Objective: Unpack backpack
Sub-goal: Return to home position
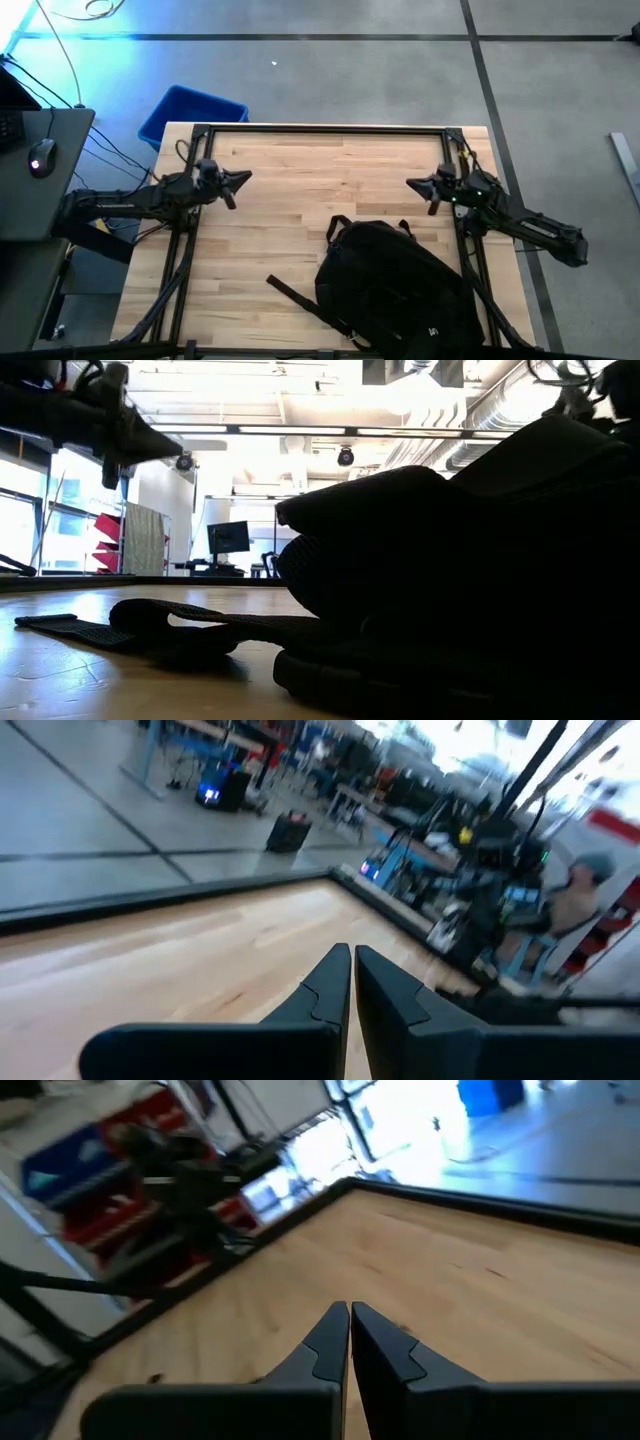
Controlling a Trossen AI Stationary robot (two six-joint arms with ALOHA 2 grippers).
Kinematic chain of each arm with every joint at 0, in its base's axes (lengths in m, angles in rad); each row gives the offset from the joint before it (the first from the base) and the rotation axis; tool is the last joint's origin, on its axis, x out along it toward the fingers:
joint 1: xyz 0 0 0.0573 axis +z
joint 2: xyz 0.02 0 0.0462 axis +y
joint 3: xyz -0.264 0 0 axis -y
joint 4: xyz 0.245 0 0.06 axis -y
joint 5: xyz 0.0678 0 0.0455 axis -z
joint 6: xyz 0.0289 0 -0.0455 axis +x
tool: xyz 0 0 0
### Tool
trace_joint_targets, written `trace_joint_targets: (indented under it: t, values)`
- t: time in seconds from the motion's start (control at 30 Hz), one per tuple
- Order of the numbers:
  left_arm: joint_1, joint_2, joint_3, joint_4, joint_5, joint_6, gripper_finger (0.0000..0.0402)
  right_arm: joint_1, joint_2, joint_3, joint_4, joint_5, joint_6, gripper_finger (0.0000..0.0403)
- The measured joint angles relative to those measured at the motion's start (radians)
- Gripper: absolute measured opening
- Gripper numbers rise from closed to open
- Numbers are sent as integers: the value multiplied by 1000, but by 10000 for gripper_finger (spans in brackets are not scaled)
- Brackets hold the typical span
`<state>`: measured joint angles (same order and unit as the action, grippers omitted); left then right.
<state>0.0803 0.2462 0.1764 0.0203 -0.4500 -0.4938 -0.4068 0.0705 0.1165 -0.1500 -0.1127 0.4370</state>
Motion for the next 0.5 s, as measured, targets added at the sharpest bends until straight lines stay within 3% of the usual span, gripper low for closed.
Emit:
trace_joint_targets:
  t: [0.13,0.3,0.5]
  values:
    - [26,-74,0,-1,0,0,0,51,-71,0,2,0,0,0]
    - [69,-142,-8,9,-2,-1,0,131,-69,0,6,-1,0,0]
    - [100,-242,-113,54,-5,-1,0,224,-70,0,3,-3,0,0]
